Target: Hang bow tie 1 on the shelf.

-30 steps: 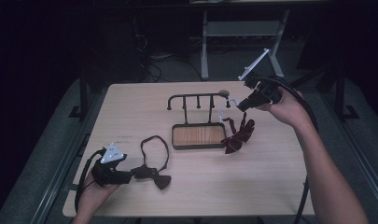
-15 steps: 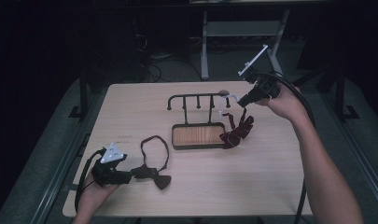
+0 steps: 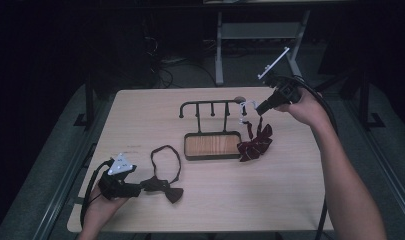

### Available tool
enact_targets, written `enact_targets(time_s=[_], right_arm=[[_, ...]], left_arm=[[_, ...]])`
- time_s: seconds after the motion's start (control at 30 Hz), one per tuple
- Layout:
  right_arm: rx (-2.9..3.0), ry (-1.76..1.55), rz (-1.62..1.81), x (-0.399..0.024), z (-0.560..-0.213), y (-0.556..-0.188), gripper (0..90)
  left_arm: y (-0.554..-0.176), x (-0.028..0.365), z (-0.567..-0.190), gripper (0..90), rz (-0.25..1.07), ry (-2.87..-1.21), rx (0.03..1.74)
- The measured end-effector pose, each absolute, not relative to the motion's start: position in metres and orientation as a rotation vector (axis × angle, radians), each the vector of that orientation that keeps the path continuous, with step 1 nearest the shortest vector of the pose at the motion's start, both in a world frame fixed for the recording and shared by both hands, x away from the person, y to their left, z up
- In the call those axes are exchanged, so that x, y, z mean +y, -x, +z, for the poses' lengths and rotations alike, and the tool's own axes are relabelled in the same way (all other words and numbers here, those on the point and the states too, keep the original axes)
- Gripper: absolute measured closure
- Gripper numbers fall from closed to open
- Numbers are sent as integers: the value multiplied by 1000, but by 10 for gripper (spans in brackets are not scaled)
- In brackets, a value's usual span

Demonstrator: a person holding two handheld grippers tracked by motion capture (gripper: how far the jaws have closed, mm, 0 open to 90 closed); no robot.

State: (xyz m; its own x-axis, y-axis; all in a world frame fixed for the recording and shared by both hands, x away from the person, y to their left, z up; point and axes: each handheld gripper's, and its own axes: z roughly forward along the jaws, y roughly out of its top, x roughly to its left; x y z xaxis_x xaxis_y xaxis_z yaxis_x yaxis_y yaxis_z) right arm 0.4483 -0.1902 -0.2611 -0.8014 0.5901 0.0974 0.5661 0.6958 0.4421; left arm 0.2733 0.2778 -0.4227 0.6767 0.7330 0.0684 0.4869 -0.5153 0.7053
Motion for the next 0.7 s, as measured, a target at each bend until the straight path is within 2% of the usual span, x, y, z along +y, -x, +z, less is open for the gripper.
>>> enact_targets(time_s=[0.7], right_arm=[[2861,-965,722,-195,-275,-444,805]], left_arm=[[-273,278,-423,289,471,-2222,936]])
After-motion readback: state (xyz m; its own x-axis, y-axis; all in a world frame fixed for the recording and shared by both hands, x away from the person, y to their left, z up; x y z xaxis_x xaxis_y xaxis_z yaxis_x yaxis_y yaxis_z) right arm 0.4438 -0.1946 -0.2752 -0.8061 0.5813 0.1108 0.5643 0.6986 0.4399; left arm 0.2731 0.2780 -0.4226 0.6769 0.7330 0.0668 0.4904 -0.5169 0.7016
